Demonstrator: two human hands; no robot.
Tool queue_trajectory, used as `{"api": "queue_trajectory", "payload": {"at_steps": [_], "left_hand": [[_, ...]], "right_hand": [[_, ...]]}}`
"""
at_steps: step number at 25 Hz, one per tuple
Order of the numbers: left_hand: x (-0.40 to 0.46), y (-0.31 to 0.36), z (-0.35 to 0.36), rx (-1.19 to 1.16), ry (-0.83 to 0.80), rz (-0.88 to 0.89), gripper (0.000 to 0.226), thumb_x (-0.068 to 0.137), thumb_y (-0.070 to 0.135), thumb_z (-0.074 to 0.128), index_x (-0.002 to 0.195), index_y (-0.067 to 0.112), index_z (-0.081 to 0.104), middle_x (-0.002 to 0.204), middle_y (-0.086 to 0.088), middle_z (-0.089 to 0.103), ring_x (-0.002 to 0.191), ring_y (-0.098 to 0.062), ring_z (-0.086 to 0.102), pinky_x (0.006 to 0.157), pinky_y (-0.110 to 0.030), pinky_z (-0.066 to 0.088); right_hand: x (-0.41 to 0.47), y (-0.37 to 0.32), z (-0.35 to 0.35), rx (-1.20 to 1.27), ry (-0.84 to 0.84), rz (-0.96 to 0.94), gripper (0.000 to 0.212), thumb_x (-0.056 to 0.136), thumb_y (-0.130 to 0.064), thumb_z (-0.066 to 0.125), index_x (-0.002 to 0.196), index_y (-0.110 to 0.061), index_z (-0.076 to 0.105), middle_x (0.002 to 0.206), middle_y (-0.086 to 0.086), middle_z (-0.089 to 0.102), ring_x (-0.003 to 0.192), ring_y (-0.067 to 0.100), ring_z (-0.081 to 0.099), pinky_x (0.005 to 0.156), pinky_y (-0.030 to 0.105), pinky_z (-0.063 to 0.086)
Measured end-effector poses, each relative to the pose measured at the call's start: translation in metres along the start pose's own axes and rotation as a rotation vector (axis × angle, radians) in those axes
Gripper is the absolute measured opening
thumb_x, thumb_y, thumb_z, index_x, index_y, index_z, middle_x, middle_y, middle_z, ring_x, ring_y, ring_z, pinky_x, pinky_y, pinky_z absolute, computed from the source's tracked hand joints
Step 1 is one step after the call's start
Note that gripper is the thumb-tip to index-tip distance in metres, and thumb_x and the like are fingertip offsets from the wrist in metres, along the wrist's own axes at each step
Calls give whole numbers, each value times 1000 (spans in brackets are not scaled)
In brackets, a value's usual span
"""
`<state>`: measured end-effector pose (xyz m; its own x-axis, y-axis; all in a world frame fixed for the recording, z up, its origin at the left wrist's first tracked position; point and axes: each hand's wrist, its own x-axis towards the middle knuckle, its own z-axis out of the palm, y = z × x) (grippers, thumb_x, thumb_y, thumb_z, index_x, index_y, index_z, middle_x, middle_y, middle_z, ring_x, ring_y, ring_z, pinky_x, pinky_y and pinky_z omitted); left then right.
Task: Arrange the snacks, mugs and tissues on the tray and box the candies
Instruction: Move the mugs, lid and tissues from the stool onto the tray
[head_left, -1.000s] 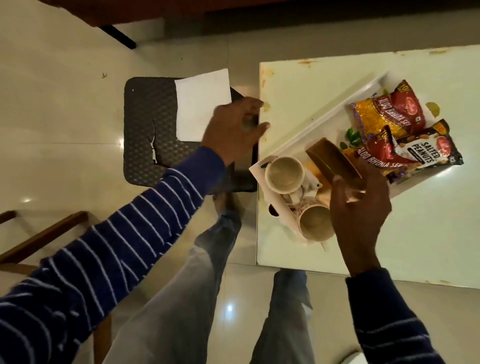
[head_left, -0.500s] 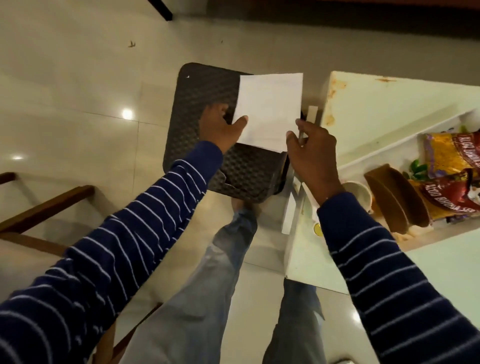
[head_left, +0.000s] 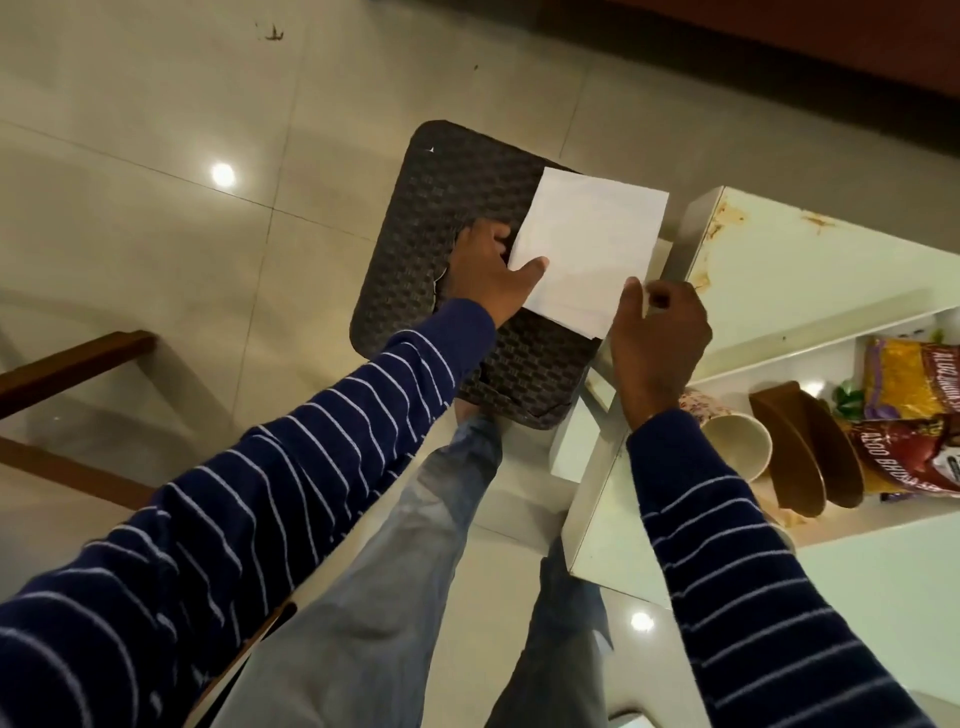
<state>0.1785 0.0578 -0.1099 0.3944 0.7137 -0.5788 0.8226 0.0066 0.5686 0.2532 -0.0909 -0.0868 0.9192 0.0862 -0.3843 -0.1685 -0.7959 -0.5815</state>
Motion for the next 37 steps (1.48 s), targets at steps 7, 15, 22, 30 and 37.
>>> {"api": "queue_trajectory", "payload": {"at_steps": [7, 15, 22, 30, 37], "left_hand": [[-4, 5, -2, -260, -158, -124, 52, 78, 29, 81, 119, 12, 55, 106, 1, 63, 92, -13, 61, 80, -26, 53], [-4, 7, -12, -553, -449, -275, 28, 90, 7, 65, 118, 10, 65, 118, -5, 68, 103, -20, 64, 72, -28, 58], [-9, -2, -26, -831, -619, -451, 25, 90, -2, 54, 109, 12, 61, 113, -10, 64, 100, -23, 62, 62, -24, 57], [-17, -15, -32, -453, -736, -295, 40, 87, 8, 56, 126, 18, 58, 126, -6, 63, 115, -29, 57, 90, -40, 55], [-35, -10, -25, -518, -785, -229, 27, 90, 10, 64, 115, 21, 66, 123, -7, 67, 110, -26, 63, 77, -33, 59]], "right_hand": [[6, 4, 10, -56, -152, 28, 36, 97, -37, 60, 114, -6, 67, 113, 8, 70, 100, 20, 62, 65, 5, 39], [6, 8, -2, 355, -336, 344, 30, 89, -18, 72, 117, -10, 66, 113, 7, 72, 103, 28, 70, 77, 32, 59], [0, 4, -15, 555, -566, 582, 41, 89, -44, 69, 123, -21, 59, 116, 6, 67, 110, 28, 65, 87, 42, 58], [-8, 8, -20, 803, -673, 583, 42, 91, -17, 71, 131, -18, 59, 121, 5, 72, 116, 30, 66, 87, 47, 60], [-11, 34, -56, 652, -695, 351, 34, 93, -3, 64, 126, -13, 61, 122, 6, 69, 107, 24, 69, 74, 35, 61]]}}
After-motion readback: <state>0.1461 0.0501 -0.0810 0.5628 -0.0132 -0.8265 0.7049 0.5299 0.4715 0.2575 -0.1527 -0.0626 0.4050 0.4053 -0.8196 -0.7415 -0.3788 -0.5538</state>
